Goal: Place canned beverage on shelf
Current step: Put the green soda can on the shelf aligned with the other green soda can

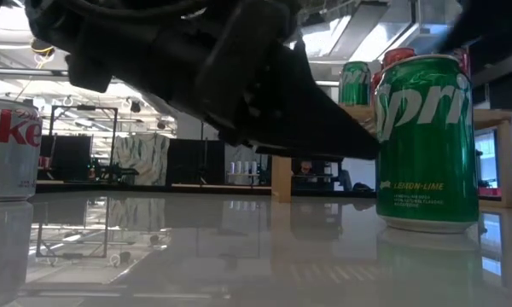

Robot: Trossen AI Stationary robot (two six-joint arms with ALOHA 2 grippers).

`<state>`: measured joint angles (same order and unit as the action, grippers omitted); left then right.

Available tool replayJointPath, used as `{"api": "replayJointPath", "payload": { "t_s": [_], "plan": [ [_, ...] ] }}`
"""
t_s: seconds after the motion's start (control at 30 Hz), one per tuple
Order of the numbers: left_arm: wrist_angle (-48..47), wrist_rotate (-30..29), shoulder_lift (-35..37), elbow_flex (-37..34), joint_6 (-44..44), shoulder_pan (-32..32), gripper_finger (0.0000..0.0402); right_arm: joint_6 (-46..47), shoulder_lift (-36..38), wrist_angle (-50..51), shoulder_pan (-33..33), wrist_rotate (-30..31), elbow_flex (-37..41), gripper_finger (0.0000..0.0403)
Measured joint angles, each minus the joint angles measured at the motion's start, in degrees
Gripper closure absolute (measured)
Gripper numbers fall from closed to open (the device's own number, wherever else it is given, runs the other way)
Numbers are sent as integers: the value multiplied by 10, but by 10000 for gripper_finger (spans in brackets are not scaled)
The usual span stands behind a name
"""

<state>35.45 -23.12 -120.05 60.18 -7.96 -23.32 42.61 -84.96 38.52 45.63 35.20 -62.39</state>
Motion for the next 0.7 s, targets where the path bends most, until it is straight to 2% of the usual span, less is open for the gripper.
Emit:
{"api": "replayJointPath", "payload": {
  "t_s": [0.07,0.2,0.27,0.43,0.7],
  "plan": [
    [1,-1,0,0,9,-3,67,-46,0,-55,-8,16,3,36],
    [-1,-2,0,0,10,-4,67,-87,-12,-114,-41,11,21,36],
    [-3,-2,0,0,10,-4,67,-88,-22,-114,-62,-5,25,36],
    [-6,2,0,0,10,-4,67,-106,-51,-126,-97,-99,26,36],
    [-5,2,0,0,10,-4,67,-116,-77,-114,-104,-108,26,41]
  ]
}}
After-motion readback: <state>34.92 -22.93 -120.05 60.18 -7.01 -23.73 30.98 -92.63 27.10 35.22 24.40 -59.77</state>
